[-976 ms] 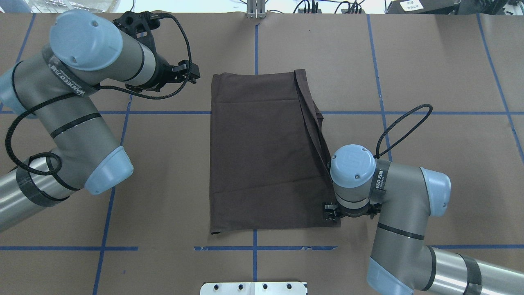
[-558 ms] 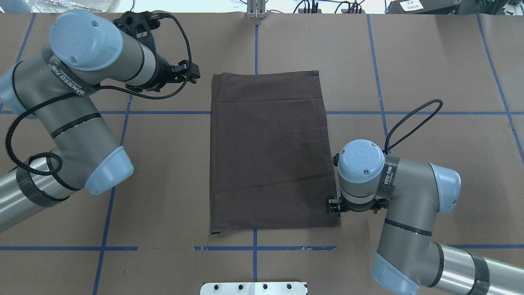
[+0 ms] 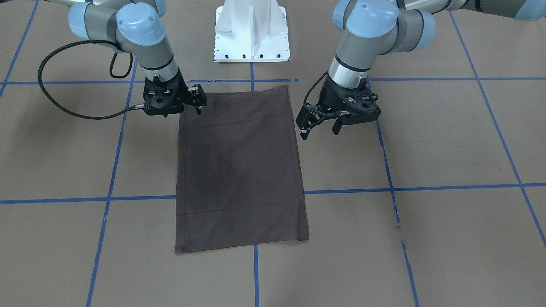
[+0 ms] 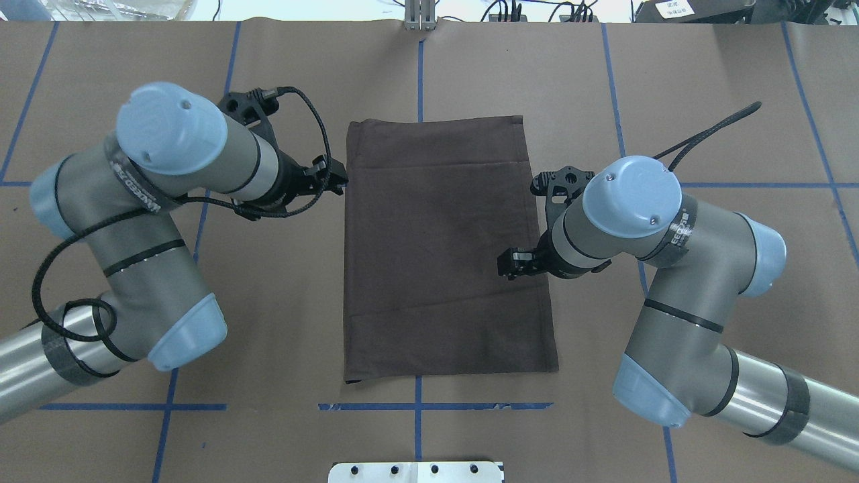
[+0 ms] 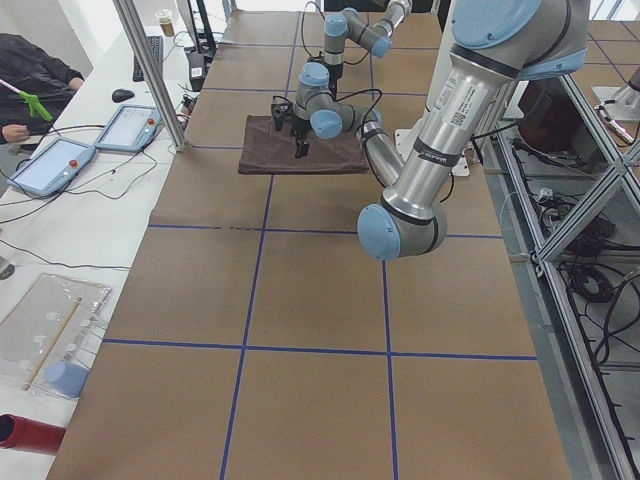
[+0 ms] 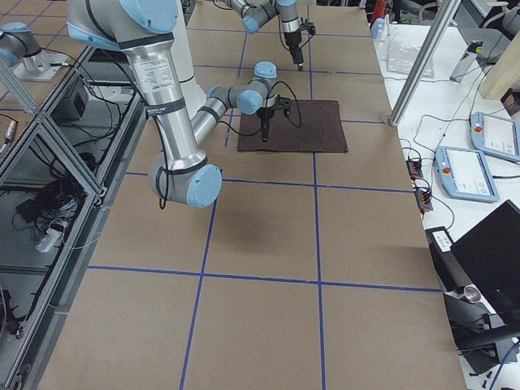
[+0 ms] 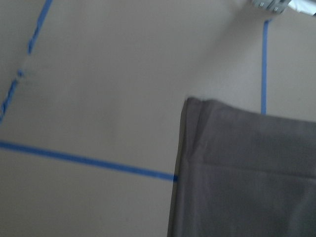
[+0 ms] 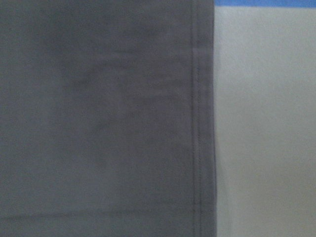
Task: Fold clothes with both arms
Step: 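Lower the left gripper to the near corner while the right gripper slides along, then grasp the two near corners of the shirt with both grippers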
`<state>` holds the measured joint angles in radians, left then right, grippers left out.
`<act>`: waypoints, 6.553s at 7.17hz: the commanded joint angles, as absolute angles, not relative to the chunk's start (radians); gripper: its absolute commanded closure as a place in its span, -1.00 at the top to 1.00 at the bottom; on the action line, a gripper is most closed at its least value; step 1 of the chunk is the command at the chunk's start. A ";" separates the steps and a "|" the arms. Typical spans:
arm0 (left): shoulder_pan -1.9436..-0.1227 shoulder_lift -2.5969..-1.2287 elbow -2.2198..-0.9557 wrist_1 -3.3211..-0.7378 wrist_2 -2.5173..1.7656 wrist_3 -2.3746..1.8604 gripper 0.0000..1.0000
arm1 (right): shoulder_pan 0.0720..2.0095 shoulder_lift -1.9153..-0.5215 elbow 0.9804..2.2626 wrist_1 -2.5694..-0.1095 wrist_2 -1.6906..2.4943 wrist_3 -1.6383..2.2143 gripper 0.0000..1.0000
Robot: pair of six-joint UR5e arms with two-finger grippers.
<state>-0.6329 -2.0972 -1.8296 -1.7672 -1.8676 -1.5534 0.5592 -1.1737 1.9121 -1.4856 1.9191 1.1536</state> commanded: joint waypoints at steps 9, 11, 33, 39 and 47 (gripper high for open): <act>-0.222 -2.043 -1.864 -1.697 -1.638 -2.039 0.64 | 0.583 -1.167 1.974 -1.404 1.954 1.236 1.00; -0.222 -2.039 -1.861 -1.695 -1.638 -2.040 0.41 | 0.583 -1.167 1.977 -1.404 1.954 1.236 1.00; -0.242 -2.034 -1.913 -1.697 -1.647 -1.933 -1.00 | 0.258 -1.255 1.935 -1.423 1.666 1.937 1.00; -0.242 -2.034 -1.914 -1.697 -1.648 -1.933 -1.00 | 0.262 -1.270 1.891 -1.414 1.664 1.942 1.00; -0.247 -2.034 -1.914 -1.695 -1.649 -1.934 -1.00 | 0.267 -1.284 1.902 -1.414 1.664 1.944 -0.21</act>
